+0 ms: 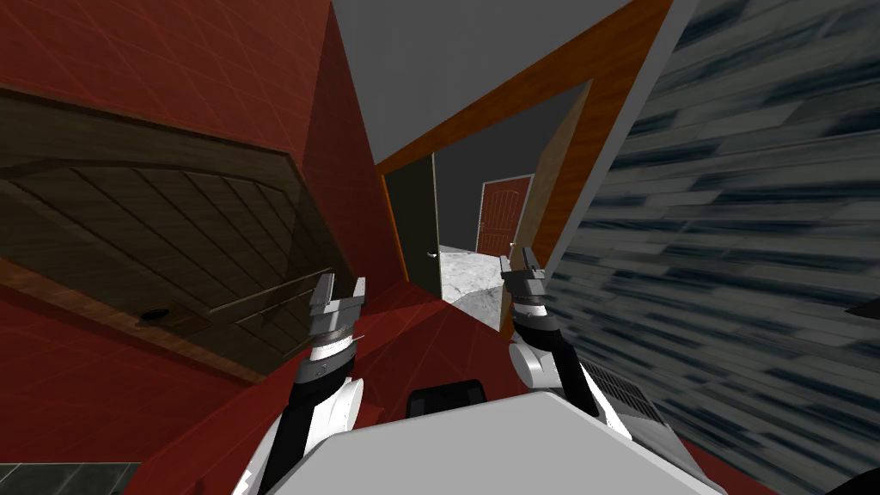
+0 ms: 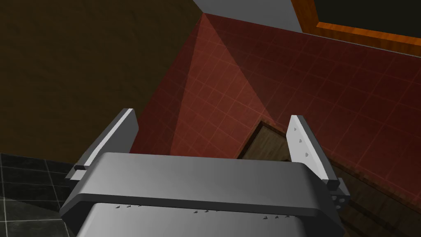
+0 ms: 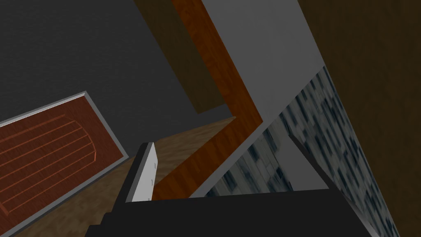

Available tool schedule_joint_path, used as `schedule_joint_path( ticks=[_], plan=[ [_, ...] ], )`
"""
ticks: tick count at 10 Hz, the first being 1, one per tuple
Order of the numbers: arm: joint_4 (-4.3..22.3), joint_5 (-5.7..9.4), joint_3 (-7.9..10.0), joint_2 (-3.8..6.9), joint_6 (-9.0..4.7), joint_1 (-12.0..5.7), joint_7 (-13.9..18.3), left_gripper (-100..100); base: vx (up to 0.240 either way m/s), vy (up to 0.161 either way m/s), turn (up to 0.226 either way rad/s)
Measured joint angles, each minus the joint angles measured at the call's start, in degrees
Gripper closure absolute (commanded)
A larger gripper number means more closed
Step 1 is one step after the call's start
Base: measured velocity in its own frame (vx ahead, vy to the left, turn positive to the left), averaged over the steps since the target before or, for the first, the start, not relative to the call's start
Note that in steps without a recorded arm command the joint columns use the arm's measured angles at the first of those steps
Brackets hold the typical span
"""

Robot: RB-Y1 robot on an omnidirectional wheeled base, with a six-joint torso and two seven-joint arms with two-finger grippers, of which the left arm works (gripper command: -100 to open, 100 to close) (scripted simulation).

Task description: Push the door open

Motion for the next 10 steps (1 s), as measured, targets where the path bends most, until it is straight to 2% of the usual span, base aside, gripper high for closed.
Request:
schedule_joint_path(
  ticks=[1,4,6,10],
  plan=[
    [1.18,0.14,0.07,0.25,0.06,-0.65,-0.13,-100,0.088,0.03,-0.069],
    [5.25,0.27,-0.68,1.04,-1.11,-1.96,-0.14,-100,0.102,0.048,-0.054],
    [7.63,0.53,-0.72,1.66,-1.32,-3.22,-0.06,-100,0.105,0.017,-0.053],
    [13.28,0.64,-1.87,2.34,-1.97,-5.69,-0.42,-100,0.11,0.039,-0.051]
  ],
)
